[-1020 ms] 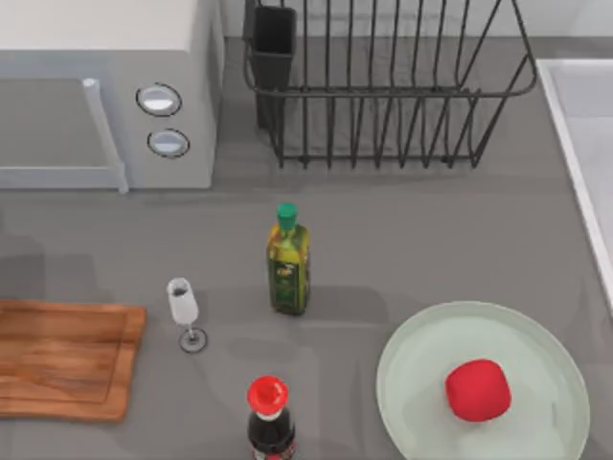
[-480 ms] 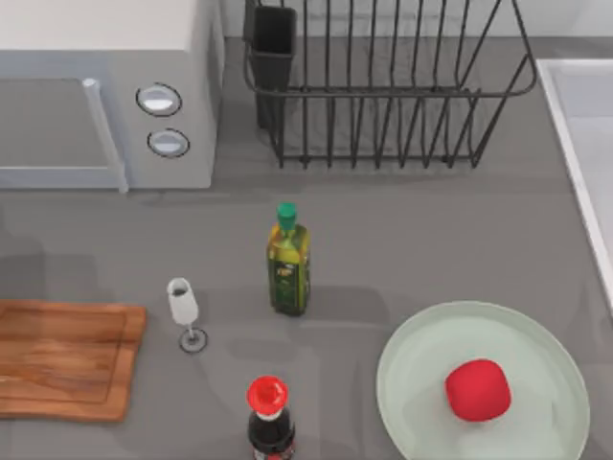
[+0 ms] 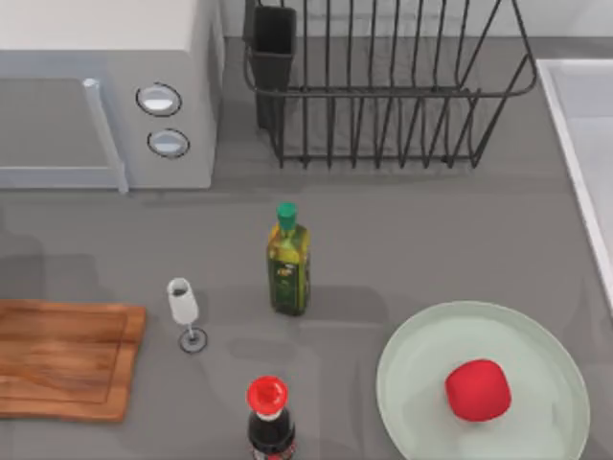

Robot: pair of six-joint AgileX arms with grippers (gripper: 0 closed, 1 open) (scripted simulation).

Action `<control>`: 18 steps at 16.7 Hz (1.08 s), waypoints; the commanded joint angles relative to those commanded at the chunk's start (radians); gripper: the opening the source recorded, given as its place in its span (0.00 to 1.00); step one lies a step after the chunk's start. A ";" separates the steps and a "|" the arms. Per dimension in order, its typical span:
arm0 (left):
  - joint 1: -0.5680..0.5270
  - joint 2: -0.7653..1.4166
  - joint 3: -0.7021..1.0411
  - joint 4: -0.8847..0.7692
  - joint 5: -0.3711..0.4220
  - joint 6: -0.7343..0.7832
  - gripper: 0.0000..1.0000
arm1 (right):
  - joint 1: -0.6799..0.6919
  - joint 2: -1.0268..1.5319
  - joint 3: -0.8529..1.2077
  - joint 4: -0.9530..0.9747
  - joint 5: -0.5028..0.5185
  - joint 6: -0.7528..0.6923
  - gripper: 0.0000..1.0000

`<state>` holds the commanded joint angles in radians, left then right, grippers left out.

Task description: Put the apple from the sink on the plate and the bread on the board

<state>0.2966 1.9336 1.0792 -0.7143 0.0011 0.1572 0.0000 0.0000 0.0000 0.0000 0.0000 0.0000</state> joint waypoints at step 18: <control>-0.004 -0.173 0.245 -0.402 0.004 -0.013 0.00 | 0.000 0.000 0.000 0.000 0.000 0.000 1.00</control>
<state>0.2923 1.7606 1.3239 -1.1166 0.0056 0.1443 0.0000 0.0000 0.0000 0.0000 0.0000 0.0000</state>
